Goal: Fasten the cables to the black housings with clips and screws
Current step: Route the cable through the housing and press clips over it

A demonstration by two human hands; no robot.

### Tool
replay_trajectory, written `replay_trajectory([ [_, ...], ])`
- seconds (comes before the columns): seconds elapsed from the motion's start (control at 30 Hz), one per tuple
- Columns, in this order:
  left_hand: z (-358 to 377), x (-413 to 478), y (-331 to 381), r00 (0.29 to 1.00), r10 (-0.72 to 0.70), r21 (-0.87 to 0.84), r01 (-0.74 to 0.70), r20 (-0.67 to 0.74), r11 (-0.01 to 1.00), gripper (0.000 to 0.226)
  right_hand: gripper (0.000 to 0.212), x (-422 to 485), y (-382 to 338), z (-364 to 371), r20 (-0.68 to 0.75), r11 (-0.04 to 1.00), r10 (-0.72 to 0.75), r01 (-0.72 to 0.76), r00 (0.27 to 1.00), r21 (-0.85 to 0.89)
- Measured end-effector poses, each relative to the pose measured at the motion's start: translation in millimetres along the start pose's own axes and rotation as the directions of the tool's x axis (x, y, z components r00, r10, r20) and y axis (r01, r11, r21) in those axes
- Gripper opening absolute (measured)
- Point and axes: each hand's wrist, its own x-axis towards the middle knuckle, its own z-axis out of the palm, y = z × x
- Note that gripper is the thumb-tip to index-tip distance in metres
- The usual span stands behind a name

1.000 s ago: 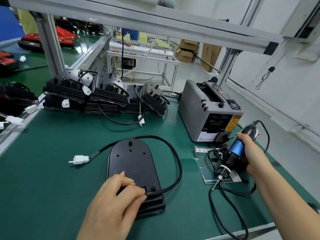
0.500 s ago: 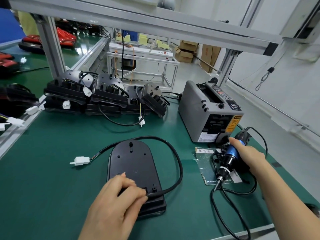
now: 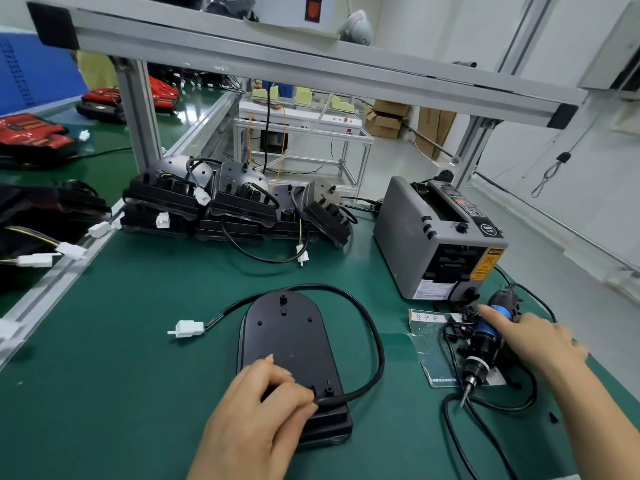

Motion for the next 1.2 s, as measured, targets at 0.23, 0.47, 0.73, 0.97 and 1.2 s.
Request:
replay_trajectory([
  [0.23,2,-1,-2,1.000,0.014,-0.005,-0.014,-0.008,1.000,0.005,0.071,-12,-2,-6,0.063,0.997,-0.073,0.074,0.995,-0.004],
  [0.47,3,0,-4,1.000,0.004,0.000,-0.004,-0.018,1.000,0.020,0.040,-13,-7,-6,-0.114,0.923,-0.129,0.161,0.985,0.349],
  [0.73,4,-1,-5,0.999,0.030,0.007,-0.030,-0.036,1.000,0.005,0.018,-28,-30,-25,-0.352,0.699,-0.261,0.427,0.899,0.574],
  [0.97,5,0,-5,1.000,0.004,-0.004,-0.004,-0.023,1.000,0.007,0.006,-19,-60,-22,-0.157,0.436,-0.176,0.220,0.972,0.872],
  [1.2,2,3,0,0.999,0.025,-0.010,-0.026,-0.034,1.000,0.014,0.013,-9,-76,-24,-0.097,0.365,-0.110,0.131,0.989,0.922],
])
